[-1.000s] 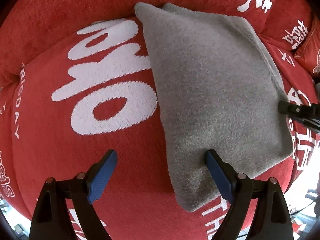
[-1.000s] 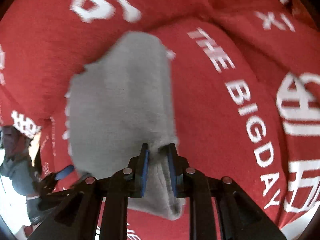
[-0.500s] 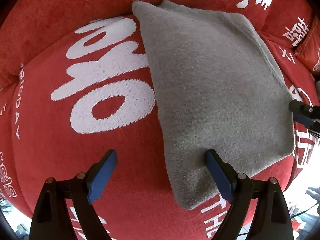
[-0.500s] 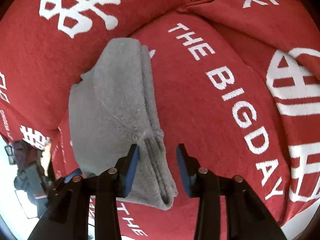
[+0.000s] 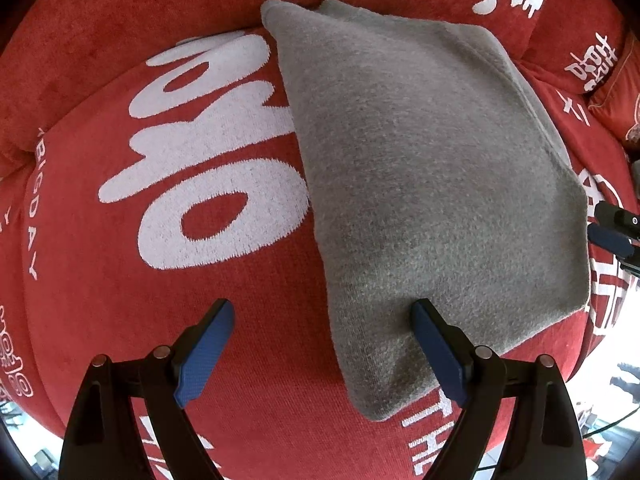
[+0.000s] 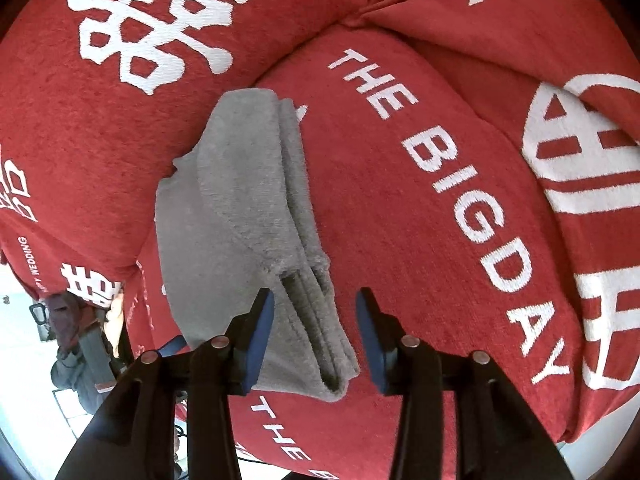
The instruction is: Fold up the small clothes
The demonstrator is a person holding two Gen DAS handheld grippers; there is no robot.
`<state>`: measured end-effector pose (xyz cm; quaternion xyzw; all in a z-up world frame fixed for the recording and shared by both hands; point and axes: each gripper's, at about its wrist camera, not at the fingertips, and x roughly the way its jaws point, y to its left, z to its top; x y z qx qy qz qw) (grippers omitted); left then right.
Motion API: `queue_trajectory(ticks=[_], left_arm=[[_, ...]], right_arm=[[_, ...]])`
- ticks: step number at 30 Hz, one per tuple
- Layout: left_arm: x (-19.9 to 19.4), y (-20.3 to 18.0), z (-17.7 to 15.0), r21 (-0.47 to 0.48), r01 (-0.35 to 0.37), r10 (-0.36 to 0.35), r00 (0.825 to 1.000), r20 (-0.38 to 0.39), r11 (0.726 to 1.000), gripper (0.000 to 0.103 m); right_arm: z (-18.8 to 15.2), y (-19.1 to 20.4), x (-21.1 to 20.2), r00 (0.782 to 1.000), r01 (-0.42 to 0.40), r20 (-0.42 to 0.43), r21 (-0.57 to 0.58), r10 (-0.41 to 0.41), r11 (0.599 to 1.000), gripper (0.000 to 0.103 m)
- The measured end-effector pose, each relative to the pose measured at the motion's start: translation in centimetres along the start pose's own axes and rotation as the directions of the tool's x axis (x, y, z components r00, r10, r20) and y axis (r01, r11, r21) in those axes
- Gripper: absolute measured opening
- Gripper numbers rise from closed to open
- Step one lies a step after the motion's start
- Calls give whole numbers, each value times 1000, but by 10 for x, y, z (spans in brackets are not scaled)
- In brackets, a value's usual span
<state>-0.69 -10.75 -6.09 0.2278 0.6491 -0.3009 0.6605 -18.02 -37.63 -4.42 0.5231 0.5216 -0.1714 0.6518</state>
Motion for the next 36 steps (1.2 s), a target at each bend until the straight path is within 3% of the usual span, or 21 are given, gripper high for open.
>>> queue_trajectory(ticks=[12, 17, 22, 24, 26, 30, 33, 36], left_arm=[[1, 3, 7, 2, 17, -17, 1000, -21, 1000, 91], [-8, 12, 15, -12, 80, -80, 997, 8, 997, 91], [-21, 33, 36, -71, 243, -239, 969, 59, 968, 91], [-18, 40, 49, -90, 311, -306, 950, 66, 946, 91], [-11, 41, 58, -94, 369, -365, 929, 59, 925, 91], [8, 35, 77, -98, 455, -455, 890, 18, 885, 90], [18, 31, 80, -89, 440, -441, 898, 7, 894, 90], [27, 33, 84, -119, 458, -460, 888, 8, 881, 91]], right_arm=[[8, 1, 6, 1000, 1, -21, -3, -1, 1000, 48], [14, -4, 6, 1000, -1, -28, 2, 1, 1000, 53], [28, -8, 7, 997, -58, -43, -5, 58, 998, 58], [37, -8, 10, 990, -128, -61, -6, 128, 992, 61], [48, -6, 19, 975, -199, -101, -22, 196, 980, 73], [70, -2, 45, 956, -246, -183, -67, 231, 967, 73], [83, 3, 67, 933, -295, -243, -94, 265, 951, 73], [90, 9, 81, 912, -343, -277, -104, 304, 934, 74]])
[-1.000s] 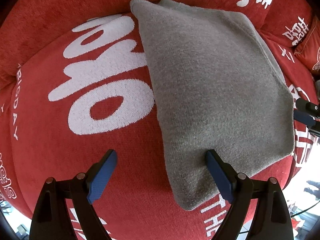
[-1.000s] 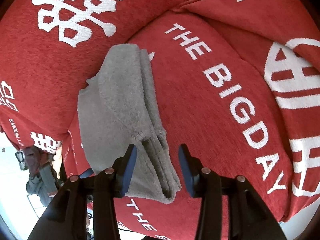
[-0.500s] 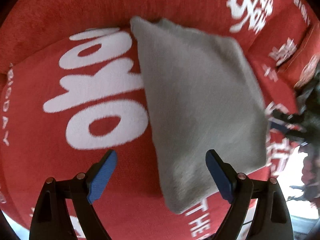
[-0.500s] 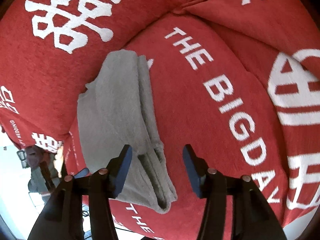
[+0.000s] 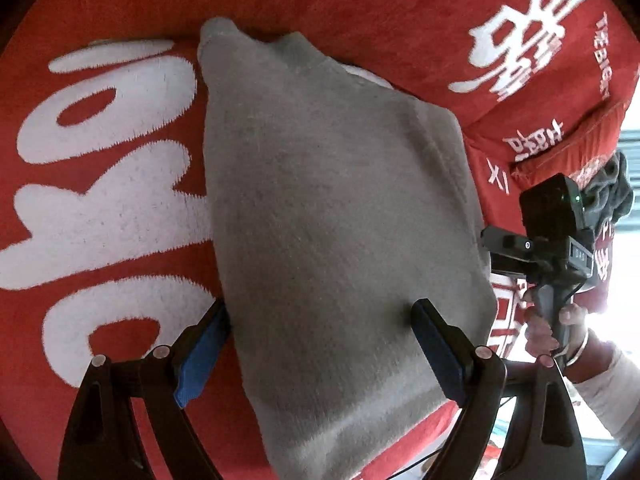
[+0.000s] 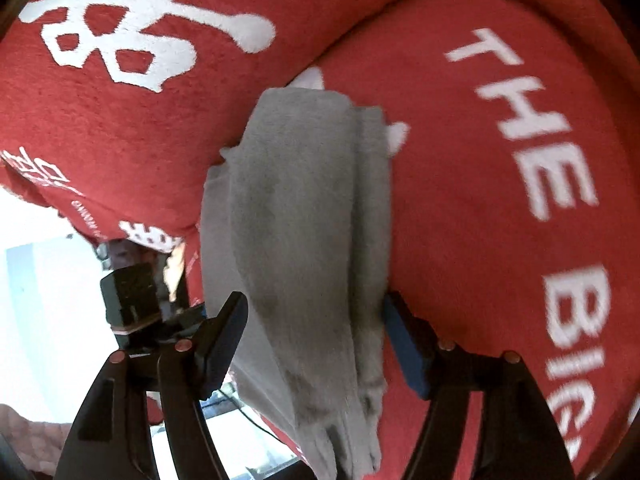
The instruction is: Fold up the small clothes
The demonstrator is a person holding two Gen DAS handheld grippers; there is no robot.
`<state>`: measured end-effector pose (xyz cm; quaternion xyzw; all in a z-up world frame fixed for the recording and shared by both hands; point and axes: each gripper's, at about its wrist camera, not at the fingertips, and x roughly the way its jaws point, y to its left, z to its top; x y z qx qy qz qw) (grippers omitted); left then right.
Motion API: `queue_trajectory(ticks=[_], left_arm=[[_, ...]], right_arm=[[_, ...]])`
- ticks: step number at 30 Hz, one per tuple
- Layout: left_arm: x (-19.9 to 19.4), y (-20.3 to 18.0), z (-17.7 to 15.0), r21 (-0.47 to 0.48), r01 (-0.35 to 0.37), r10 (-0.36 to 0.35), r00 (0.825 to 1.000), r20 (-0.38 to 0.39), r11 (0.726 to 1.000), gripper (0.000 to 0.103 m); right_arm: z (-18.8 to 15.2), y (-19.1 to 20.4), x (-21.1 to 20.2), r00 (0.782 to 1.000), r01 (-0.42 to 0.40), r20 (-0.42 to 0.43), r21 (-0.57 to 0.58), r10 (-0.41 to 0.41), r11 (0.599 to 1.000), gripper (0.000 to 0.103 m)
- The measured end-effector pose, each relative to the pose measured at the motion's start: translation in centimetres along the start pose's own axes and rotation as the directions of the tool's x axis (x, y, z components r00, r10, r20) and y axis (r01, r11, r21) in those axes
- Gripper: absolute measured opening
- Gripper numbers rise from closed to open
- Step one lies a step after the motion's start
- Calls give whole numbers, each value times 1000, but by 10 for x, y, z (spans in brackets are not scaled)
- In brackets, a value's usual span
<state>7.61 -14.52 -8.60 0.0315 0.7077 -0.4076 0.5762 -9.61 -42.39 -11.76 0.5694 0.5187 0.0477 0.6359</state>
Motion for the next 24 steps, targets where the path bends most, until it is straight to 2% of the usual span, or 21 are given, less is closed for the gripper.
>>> queue_trajectory(ticks=[6, 7, 8, 10, 12, 18, 24], left_arm=[[4, 5, 6, -47, -3, 5, 999, 48, 999, 90], [5, 4, 7, -54, -15, 18, 998, 57, 998, 79], [3, 3, 6, -55, -33, 36, 997, 67, 998, 72], [0, -2, 4, -51, -28, 32, 996, 89, 998, 55], [-11, -1, -1, -44, 1, 4, 993, 114, 999, 47], [-43, -11, -15, -13, 82, -80, 986, 147, 997, 46], [-89, -7, -43, -5, 134, -131, 978, 163, 991, 46]], right_arm=[[14, 1, 16, 998, -63, -19, -4, 63, 998, 72], [14, 0, 18, 998, -61, -19, 12, 62, 998, 61], [14, 0, 21, 999, -45, -24, 20, 45, 999, 43], [12, 2, 22, 999, -38, -23, 22, 39, 999, 40], [9, 8, 18, 999, -49, -4, 20, 49, 999, 39], [-5, 27, 9, 991, -132, 19, 62, 131, 989, 38], [-30, 54, 5, 985, -173, 11, 92, 173, 981, 38]])
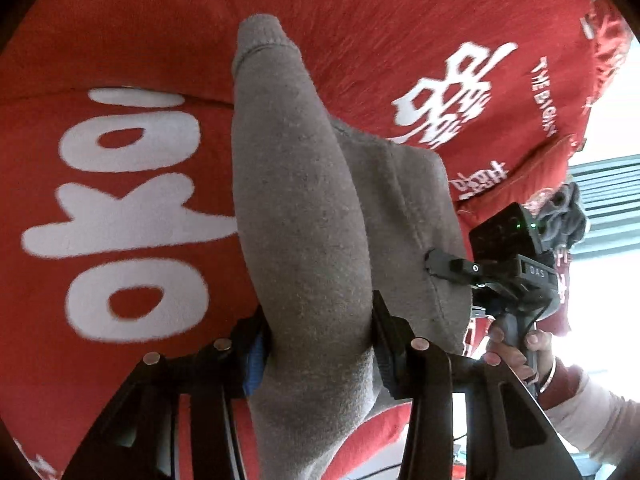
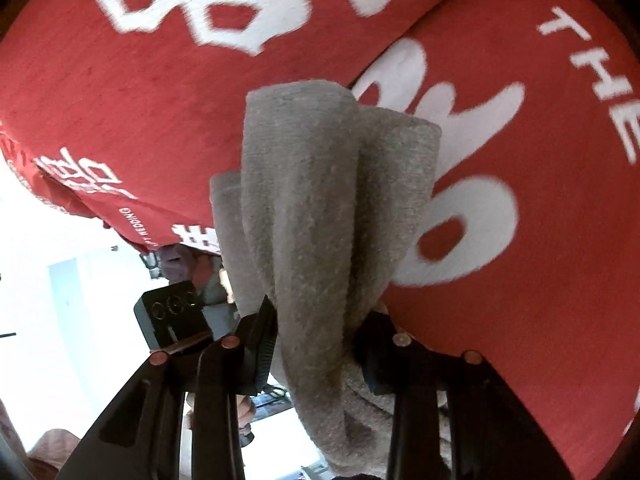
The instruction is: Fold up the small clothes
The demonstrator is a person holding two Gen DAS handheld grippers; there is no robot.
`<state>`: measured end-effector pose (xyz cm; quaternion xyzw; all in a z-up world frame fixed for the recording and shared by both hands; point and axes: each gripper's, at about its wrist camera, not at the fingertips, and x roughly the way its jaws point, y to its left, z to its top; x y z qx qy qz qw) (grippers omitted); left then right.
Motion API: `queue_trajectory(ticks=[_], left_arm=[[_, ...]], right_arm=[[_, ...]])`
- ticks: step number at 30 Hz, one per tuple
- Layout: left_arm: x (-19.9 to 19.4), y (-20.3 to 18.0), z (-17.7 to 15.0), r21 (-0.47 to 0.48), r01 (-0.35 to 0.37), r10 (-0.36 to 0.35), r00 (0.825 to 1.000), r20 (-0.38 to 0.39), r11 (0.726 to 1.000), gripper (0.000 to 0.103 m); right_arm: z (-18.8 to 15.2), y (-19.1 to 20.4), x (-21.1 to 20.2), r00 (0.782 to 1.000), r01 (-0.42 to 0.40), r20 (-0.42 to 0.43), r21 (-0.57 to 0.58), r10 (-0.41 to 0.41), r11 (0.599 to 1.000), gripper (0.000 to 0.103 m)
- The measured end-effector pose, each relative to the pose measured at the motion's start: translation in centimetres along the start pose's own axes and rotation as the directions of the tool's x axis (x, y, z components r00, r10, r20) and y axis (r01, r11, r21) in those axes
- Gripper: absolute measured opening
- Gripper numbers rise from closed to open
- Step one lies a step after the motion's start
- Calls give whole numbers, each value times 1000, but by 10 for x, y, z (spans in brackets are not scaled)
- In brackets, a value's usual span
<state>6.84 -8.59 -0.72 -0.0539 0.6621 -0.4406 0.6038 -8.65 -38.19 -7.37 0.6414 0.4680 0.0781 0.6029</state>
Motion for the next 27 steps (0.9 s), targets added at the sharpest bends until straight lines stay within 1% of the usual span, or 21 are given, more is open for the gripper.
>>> queue_trajectory(ticks=[3, 6, 7, 8, 9, 12, 14, 15, 16, 18, 19, 20, 22, 24, 25, 26, 27], left_arm=[[-27, 1, -12, 10, -8, 8, 1000, 10, 1000, 46], [-51, 4, -32, 34, -60, 60, 998, 19, 998, 46], [-53, 6, -37, 35, -71, 71, 997, 19, 997, 46], [-57, 12, -43, 31, -83, 83, 996, 17, 996, 46], [-64, 26, -51, 16, -96, 95, 995, 13, 995, 46], [-71, 53, -65, -34, -121, 121, 993, 12, 992, 46], [-71, 75, -74, -68, -137, 139, 990, 16, 988, 46], [-69, 86, -76, -88, -154, 156, 988, 16, 984, 46], [-65, 98, -79, -104, -191, 192, 981, 6, 976, 46], [-61, 116, -83, -119, -251, 252, 968, -15, 961, 46], [-61, 123, -84, -131, -265, 266, 964, -7, 955, 47], [-62, 126, -85, -145, -262, 265, 964, -2, 954, 48], [-68, 132, -87, -177, -254, 260, 965, 13, 951, 56], [-71, 129, -89, -174, -289, 298, 954, 26, 941, 63], [-73, 128, -90, -166, -302, 311, 950, 31, 939, 63], [-73, 124, -92, -155, -318, 326, 945, 32, 935, 63], [-74, 120, -93, -147, -335, 343, 939, 34, 931, 63]], right_arm=[[-23, 16, 7, 1000, -16, -20, 1, 16, 1000, 38], [-47, 29, 21, 998, -32, -47, 3, 32, 999, 38], [-57, 33, 30, 998, -33, -60, -1, 33, 999, 38], [-62, 36, 37, 997, -31, -70, -9, 30, 999, 38], [-71, 38, 49, 996, -25, -85, -21, 23, 999, 38], [-81, 34, 74, 994, -23, -107, -10, 22, 1000, 39], [-86, 34, 97, 993, -7, -119, -23, 4, 1000, 38], [-86, 33, 110, 992, 15, -124, -42, -20, 999, 38], [-85, 33, 117, 991, 38, -124, -54, -44, 998, 39], [-82, 33, 136, 984, 112, -127, -88, -123, 990, 38], [-78, 36, 140, 978, 159, -114, -119, -173, 980, 39], [-76, 36, 140, 972, 200, -96, -143, -214, 969, 39], [-71, 35, 141, 957, 263, -82, -155, -277, 952, 39], [-71, 38, 142, 928, 349, -66, -198, -368, 916, 40], [-72, 38, 140, 907, 397, -47, -233, -418, 888, 41], [-72, 40, 138, 895, 422, -34, -255, -444, 870, 43], [-72, 40, 135, 880, 454, -14, -274, -476, 848, 46]])
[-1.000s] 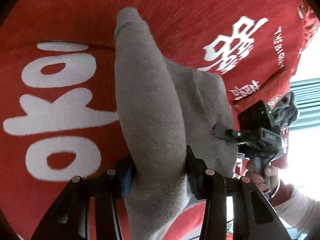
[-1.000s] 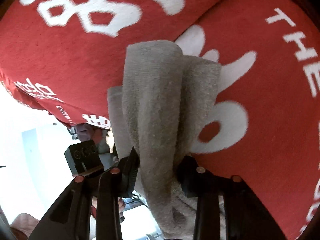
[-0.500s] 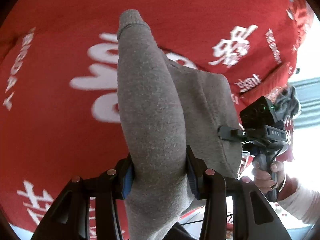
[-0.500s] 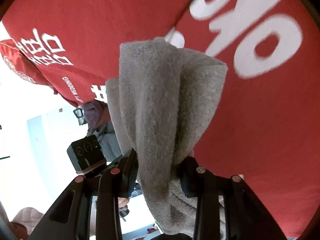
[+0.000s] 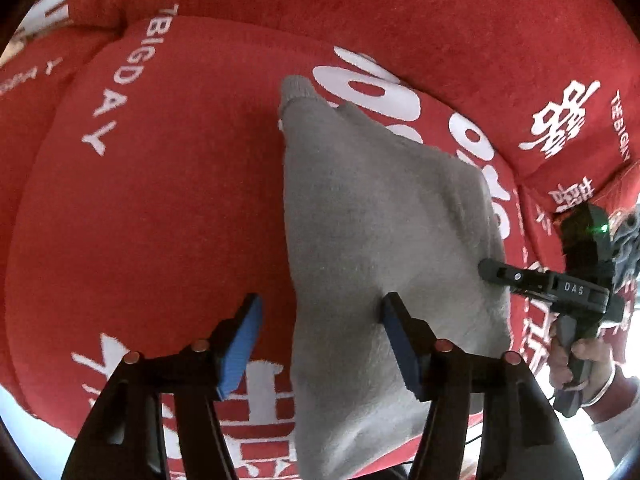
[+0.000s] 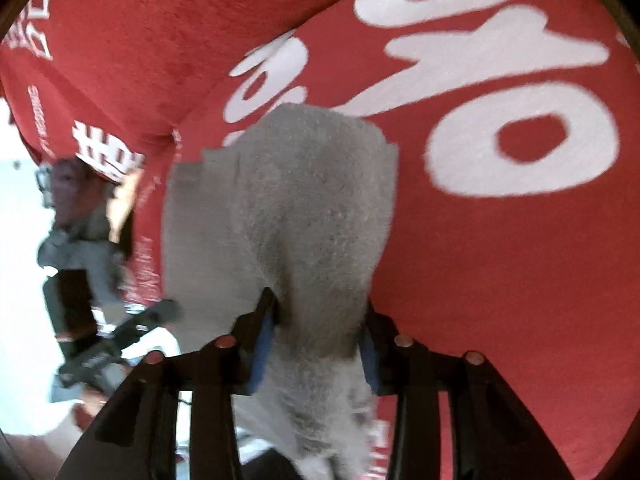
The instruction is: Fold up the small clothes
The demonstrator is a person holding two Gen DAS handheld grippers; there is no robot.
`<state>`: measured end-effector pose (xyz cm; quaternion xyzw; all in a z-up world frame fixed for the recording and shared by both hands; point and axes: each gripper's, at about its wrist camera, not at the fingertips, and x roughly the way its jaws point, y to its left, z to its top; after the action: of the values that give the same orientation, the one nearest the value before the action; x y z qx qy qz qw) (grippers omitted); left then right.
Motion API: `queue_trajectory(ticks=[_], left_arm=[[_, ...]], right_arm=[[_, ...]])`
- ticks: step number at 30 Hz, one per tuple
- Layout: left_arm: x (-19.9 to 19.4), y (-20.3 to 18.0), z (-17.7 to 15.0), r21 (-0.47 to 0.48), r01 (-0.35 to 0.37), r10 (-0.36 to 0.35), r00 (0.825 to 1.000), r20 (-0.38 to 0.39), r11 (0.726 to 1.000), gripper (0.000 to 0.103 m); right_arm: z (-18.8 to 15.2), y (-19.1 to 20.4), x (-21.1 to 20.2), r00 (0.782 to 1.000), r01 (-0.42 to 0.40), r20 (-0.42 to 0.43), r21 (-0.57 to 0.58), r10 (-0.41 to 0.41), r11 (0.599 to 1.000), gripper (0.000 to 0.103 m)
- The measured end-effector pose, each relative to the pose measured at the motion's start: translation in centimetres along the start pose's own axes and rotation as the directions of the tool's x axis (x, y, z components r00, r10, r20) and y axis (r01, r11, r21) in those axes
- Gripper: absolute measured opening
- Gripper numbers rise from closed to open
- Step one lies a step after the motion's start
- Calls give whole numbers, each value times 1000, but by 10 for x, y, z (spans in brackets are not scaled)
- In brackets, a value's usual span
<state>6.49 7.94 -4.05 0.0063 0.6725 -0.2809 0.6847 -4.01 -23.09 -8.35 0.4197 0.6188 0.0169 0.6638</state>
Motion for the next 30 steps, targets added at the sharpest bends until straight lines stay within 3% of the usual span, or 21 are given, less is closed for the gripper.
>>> queue_trajectory(ticks=[2, 3, 4, 13, 15, 18, 20, 23, 28, 30], left_arm=[[-3, -5, -2, 19, -40, 40, 999, 9, 999, 66], [-4, -7, -5, 29, -85, 84, 996, 7, 996, 82], [-5, -9, -5, 32, -109, 109, 994, 12, 994, 88], [-24, -27, -22, 75, -247, 245, 969, 32, 966, 89], [-29, -33, -25, 95, -293, 291, 956, 40, 951, 103], [-40, -42, -31, 113, -305, 299, 952, 63, 946, 103], [-47, -47, -34, 119, -316, 309, 948, 72, 941, 103], [-55, -53, -39, 114, -334, 328, 942, 71, 936, 103], [-65, -59, -48, 86, -347, 342, 937, 70, 934, 103], [-67, -60, -51, 71, -352, 348, 935, 64, 933, 103]], right_arm=[[-2, -13, -8, 999, 45, 10, -11, -45, 999, 55], [-3, -17, -12, 998, 55, 13, -8, -55, 998, 55], [-6, -23, -15, 998, 58, 16, 2, -58, 998, 55], [-34, -24, -48, 993, 106, 48, 78, -110, 991, 58], [-42, -18, -59, 991, 119, 54, 81, -124, 990, 59], [-53, -6, -69, 989, 126, 62, 85, -132, 988, 62], [-60, 4, -72, 987, 143, 59, 85, -148, 986, 72], [-71, 23, -77, 978, 192, 71, 61, -196, 979, 77], [-88, 61, -81, 934, 336, 141, -23, -329, 942, 86], [-93, 74, -79, 922, 369, 147, -45, -359, 928, 103]])
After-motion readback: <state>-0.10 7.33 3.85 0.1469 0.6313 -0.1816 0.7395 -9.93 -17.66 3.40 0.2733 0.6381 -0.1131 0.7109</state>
